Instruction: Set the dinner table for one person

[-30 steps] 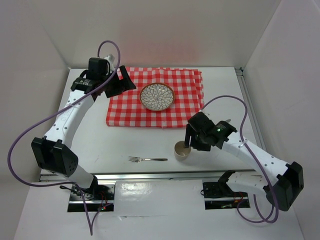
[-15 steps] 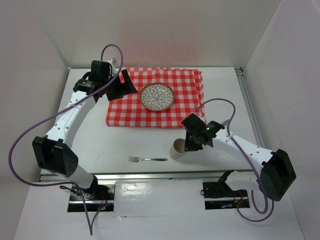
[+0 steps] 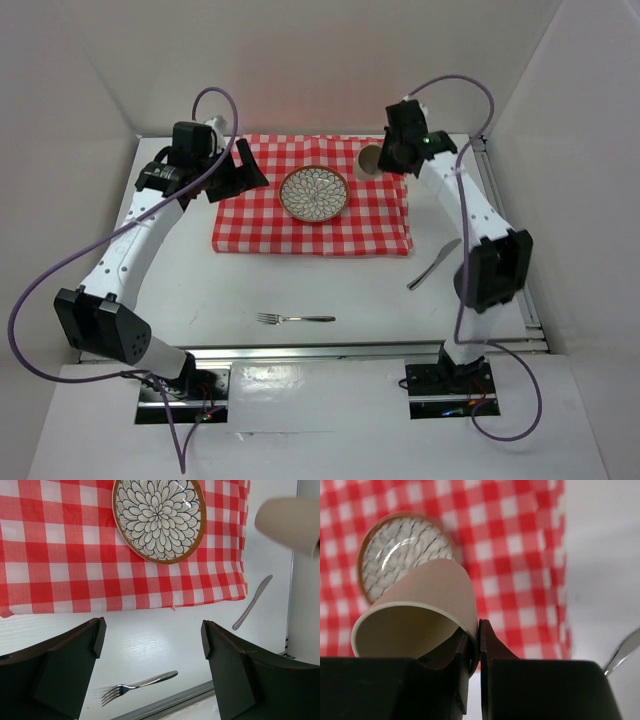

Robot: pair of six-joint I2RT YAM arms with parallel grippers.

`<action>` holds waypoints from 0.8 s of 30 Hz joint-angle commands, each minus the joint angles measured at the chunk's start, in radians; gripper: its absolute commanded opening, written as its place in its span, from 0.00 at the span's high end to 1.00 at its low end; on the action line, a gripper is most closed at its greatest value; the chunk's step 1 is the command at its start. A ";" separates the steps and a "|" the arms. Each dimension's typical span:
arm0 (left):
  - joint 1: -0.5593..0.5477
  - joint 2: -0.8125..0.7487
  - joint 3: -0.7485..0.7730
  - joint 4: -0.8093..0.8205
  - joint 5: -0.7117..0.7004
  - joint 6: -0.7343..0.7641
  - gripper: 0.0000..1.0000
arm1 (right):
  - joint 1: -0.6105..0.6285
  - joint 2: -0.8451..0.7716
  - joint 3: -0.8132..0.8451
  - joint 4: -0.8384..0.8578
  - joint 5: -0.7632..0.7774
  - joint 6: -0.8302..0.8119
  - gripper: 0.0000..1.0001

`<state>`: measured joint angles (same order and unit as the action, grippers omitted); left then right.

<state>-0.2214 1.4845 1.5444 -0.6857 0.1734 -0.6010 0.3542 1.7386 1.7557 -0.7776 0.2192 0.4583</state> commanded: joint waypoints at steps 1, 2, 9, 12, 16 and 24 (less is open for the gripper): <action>-0.004 -0.043 -0.021 -0.018 -0.023 0.018 0.05 | -0.093 0.235 0.252 0.002 -0.026 -0.099 1.00; -0.004 -0.043 -0.036 -0.018 -0.023 0.018 0.06 | -0.104 0.292 0.319 -0.011 -0.017 -0.099 1.00; -0.004 -0.052 -0.125 0.000 -0.023 0.018 0.06 | -0.188 0.610 0.700 -0.023 -0.059 -0.098 1.00; -0.004 -0.052 -0.144 0.011 -0.012 0.018 0.06 | -0.224 0.637 0.677 0.023 -0.089 -0.089 1.00; -0.004 -0.043 -0.168 0.020 -0.002 0.018 0.07 | -0.244 0.685 0.694 0.051 -0.107 -0.098 1.00; -0.004 -0.021 -0.196 0.031 0.009 0.018 0.07 | -0.253 0.743 0.729 0.051 -0.139 -0.130 1.00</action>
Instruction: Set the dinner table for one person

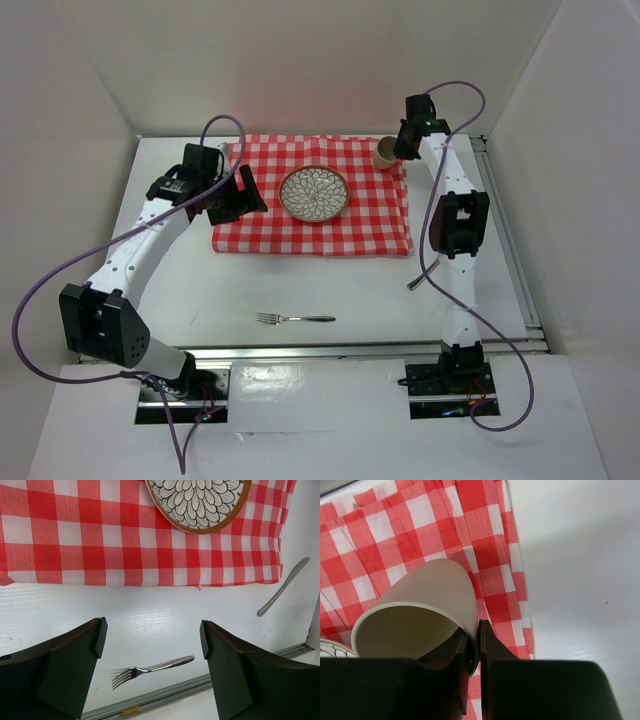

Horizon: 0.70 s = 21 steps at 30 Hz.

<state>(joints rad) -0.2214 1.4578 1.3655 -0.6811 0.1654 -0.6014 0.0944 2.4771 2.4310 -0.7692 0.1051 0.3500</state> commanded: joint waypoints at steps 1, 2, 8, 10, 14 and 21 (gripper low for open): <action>-0.004 0.006 -0.017 0.026 0.017 0.018 0.07 | 0.007 0.014 0.045 0.042 -0.034 -0.022 1.00; -0.004 0.015 -0.017 0.026 0.017 0.018 0.07 | 0.007 0.014 0.045 0.042 -0.035 -0.022 1.00; -0.004 0.015 -0.017 0.026 0.017 0.018 0.07 | 0.007 0.045 0.045 0.042 -0.044 -0.022 1.00; -0.004 0.015 -0.017 0.026 0.017 0.028 0.07 | 0.007 0.055 0.056 0.051 -0.044 -0.022 1.00; -0.004 0.015 -0.017 0.017 0.006 0.028 0.07 | 0.007 0.055 0.065 0.076 -0.056 -0.022 0.76; -0.004 0.015 -0.017 0.017 0.006 0.028 0.07 | 0.025 0.034 0.100 0.140 -0.087 -0.022 0.38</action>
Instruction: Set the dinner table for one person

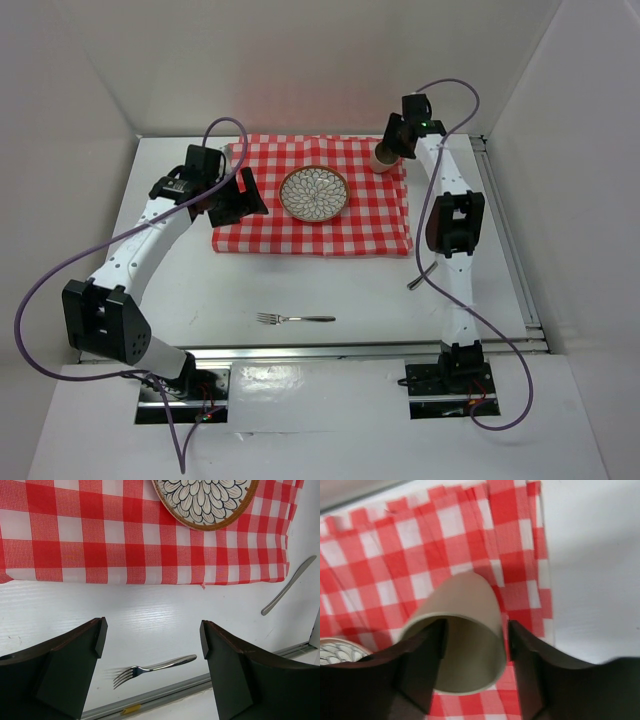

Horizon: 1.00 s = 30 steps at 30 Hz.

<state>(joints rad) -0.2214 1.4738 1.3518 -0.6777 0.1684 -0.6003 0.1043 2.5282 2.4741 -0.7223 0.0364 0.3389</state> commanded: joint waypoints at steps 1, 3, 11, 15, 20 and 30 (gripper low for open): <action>-0.004 -0.001 -0.003 0.013 0.003 0.027 0.07 | 0.015 -0.017 0.066 0.103 -0.029 -0.011 0.32; -0.004 -0.001 -0.013 0.013 0.003 0.027 0.07 | 0.015 -0.026 0.077 0.113 -0.029 -0.011 0.32; -0.004 -0.001 -0.013 0.004 0.003 0.027 0.07 | 0.015 -0.063 0.088 0.142 -0.047 -0.011 0.26; -0.004 -0.010 -0.003 0.004 0.003 0.027 0.07 | 0.025 -0.133 0.050 0.119 -0.017 -0.011 0.25; -0.004 -0.020 -0.003 -0.016 -0.006 0.027 0.07 | 0.034 -0.360 -0.168 0.161 0.077 -0.011 0.10; -0.004 -0.050 0.007 -0.016 -0.015 0.017 0.06 | -0.040 -0.888 -0.912 0.101 0.143 0.135 0.07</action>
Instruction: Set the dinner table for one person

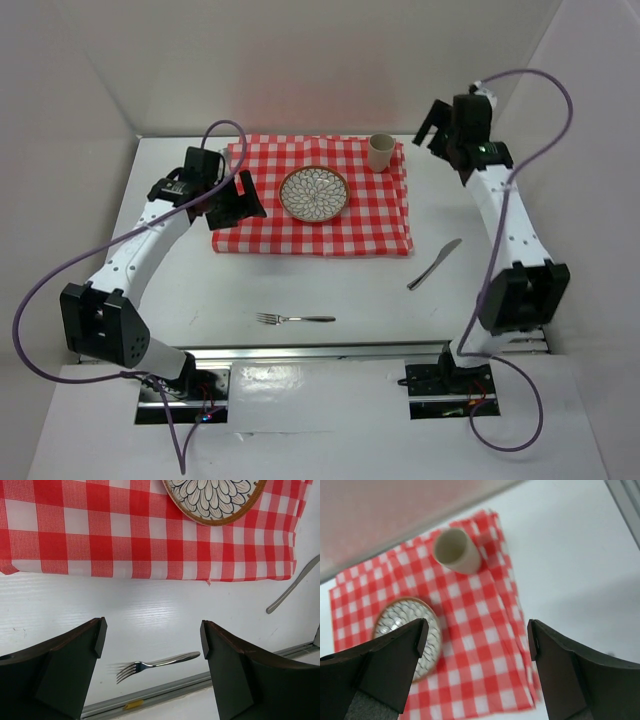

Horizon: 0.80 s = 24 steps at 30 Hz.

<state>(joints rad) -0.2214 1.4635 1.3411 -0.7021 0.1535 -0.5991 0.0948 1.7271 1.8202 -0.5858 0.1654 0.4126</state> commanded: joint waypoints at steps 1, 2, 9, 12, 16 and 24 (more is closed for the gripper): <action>-0.004 -0.049 0.018 0.009 0.012 0.016 0.06 | -0.030 -0.136 -0.347 -0.020 0.023 0.081 0.07; -0.004 -0.049 0.009 0.009 0.012 0.016 0.06 | -0.053 -0.229 -0.433 -0.008 0.010 0.104 0.07; -0.013 -0.068 -0.009 0.018 0.044 0.016 0.06 | -0.325 -0.448 -0.979 -0.026 -0.343 0.100 0.20; -0.013 -0.077 -0.019 0.018 0.044 0.025 0.06 | -0.307 -0.448 -1.013 -0.026 -0.353 0.109 0.26; -0.022 -0.087 -0.019 0.018 0.044 0.025 0.06 | -0.261 -0.414 -1.003 -0.011 -0.301 0.120 0.28; -0.032 -0.097 -0.019 0.018 0.054 0.025 0.06 | -0.161 -0.265 -0.989 0.026 -0.161 0.186 0.35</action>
<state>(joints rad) -0.2420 1.4075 1.3193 -0.6991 0.1883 -0.5980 -0.0856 1.4307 0.8001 -0.6029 -0.0582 0.5613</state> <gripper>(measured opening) 0.942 0.653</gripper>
